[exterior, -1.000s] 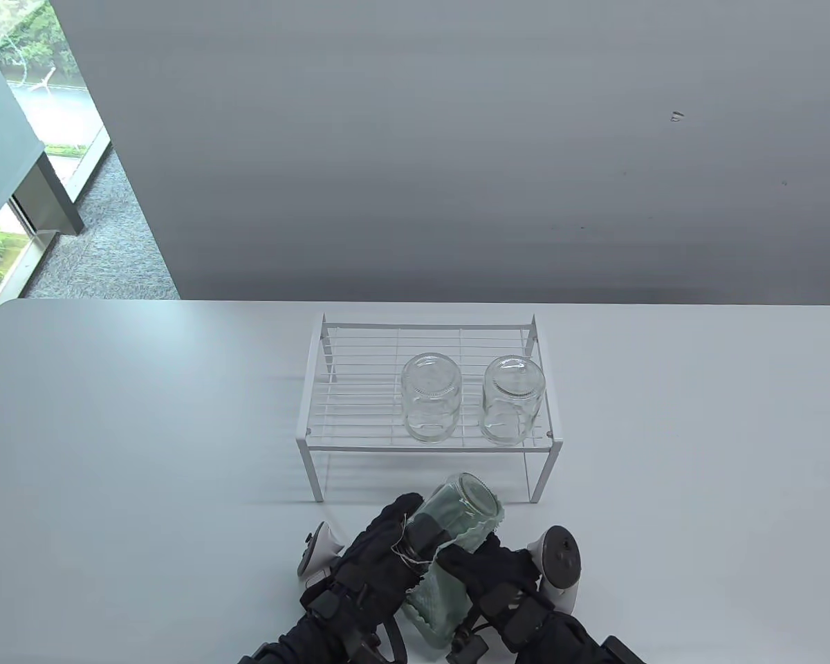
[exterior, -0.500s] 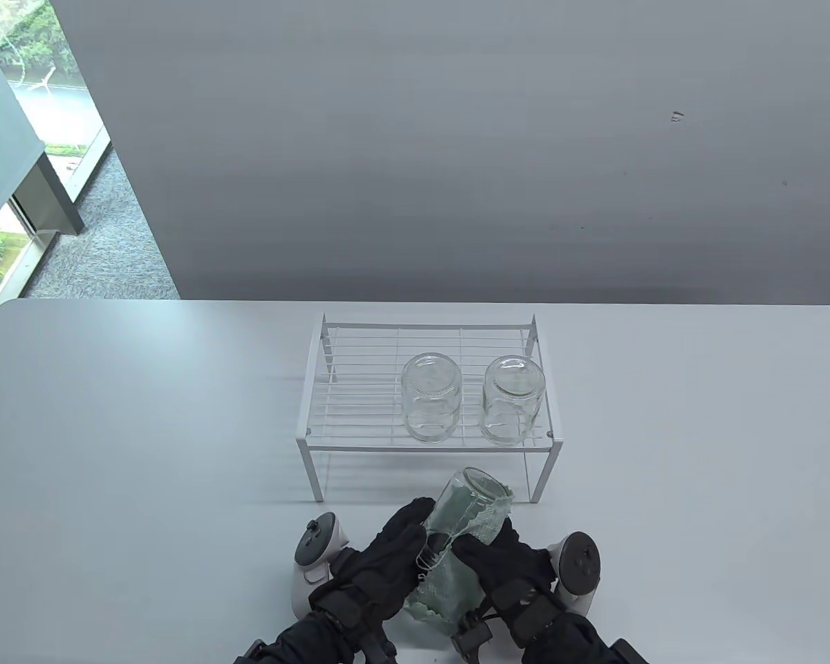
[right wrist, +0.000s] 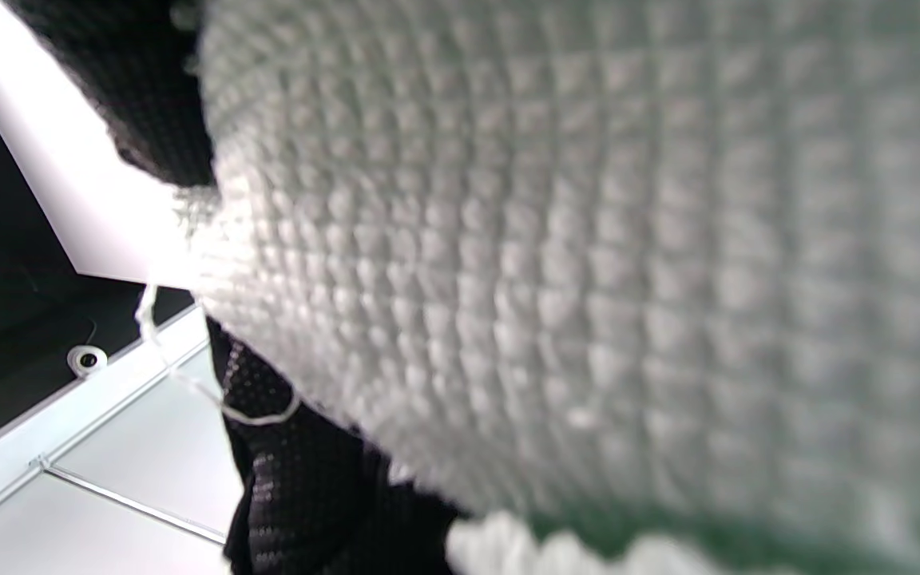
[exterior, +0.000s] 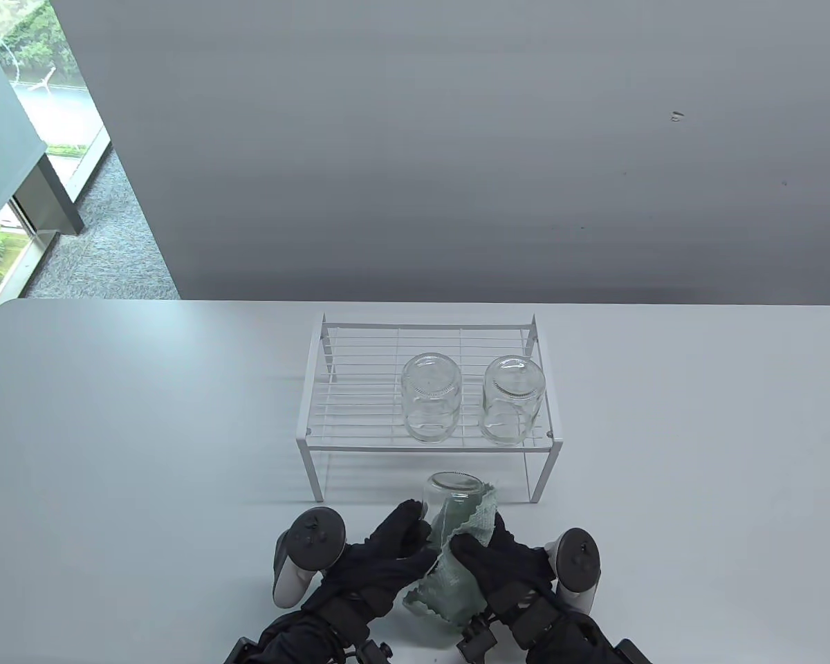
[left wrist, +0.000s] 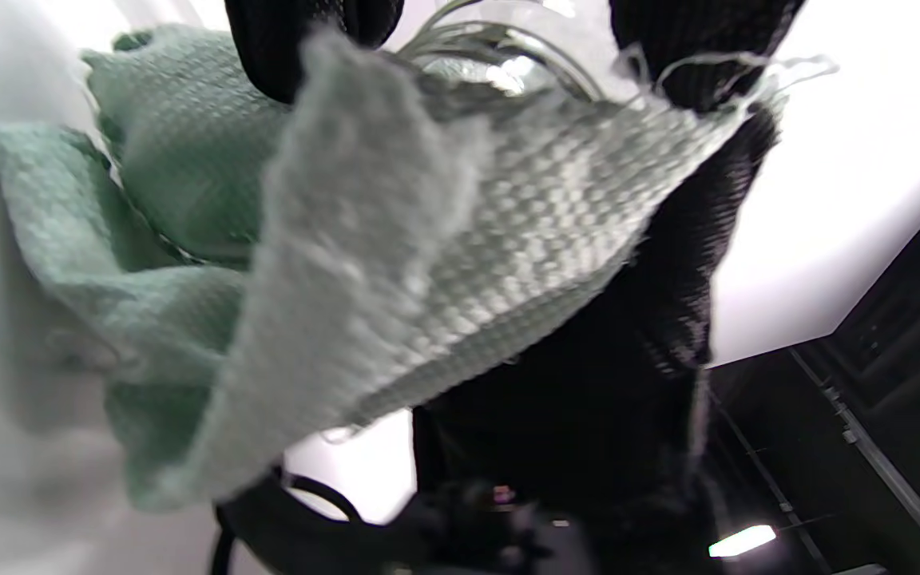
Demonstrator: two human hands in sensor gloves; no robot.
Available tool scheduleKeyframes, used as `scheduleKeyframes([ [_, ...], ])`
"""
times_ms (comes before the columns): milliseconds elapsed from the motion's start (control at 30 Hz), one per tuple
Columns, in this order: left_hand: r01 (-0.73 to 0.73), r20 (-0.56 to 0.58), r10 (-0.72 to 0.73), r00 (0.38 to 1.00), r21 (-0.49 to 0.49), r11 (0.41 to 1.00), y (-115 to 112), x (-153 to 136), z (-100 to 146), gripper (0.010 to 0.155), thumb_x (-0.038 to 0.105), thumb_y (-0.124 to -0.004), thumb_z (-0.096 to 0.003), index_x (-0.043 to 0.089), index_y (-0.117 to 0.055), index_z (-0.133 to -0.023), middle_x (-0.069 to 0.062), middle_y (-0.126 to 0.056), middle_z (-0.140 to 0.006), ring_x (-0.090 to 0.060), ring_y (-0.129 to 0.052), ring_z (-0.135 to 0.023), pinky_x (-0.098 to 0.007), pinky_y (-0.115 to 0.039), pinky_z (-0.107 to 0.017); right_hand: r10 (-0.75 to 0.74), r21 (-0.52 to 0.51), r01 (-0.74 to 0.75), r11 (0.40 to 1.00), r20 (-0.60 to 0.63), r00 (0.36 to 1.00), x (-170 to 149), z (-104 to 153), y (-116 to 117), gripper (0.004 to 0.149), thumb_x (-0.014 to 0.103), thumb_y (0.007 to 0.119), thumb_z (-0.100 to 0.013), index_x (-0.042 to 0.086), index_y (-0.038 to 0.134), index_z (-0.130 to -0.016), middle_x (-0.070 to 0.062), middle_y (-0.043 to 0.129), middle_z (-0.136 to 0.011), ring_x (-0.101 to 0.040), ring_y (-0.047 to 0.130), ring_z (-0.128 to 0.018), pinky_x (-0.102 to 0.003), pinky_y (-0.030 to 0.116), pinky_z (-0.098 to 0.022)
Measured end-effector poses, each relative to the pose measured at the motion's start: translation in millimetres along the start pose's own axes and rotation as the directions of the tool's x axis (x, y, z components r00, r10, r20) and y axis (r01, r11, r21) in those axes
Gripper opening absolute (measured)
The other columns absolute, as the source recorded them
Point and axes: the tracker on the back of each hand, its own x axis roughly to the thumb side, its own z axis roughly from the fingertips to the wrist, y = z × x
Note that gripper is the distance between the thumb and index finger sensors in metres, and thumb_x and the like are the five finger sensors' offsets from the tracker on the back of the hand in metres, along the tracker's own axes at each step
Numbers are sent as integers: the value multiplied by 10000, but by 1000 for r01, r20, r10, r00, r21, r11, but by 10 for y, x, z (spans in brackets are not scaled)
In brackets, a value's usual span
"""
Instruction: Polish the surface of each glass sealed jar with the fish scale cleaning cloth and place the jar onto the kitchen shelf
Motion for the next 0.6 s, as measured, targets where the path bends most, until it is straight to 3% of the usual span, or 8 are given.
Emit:
scheduleKeyframes([
  [167,-51,-35,52,998,3,999,-12,-52,0,1046,616,-812,-453,-67,-284,-1043,-288,-617,-1006,-423,-825,-858,-694,-444,-666,63,66,-63,996,0,998,34,-8,13,804,449,669,-560,-120,347,-1029,-459,586,-853,-613,778,-646,-707,573,-461],
  [367,-275,-132,275,952,25,961,9,-170,16,1105,699,-800,-437,-33,-250,-1056,-292,-577,-1035,-473,-787,-893,-686,-460,-673,232,162,-246,955,101,967,146,-33,96,733,362,672,-556,-90,357,-1038,-471,539,-878,-641,746,-669,-701,584,-464],
  [600,-334,-119,339,933,56,941,96,-214,21,1093,718,-815,-446,-10,-278,-1058,-269,-579,-1042,-468,-786,-896,-669,-488,-680,258,170,-283,944,154,954,176,-61,87,652,301,669,-546,-54,442,-1044,-464,568,-876,-622,781,-657,-673,629,-456],
])
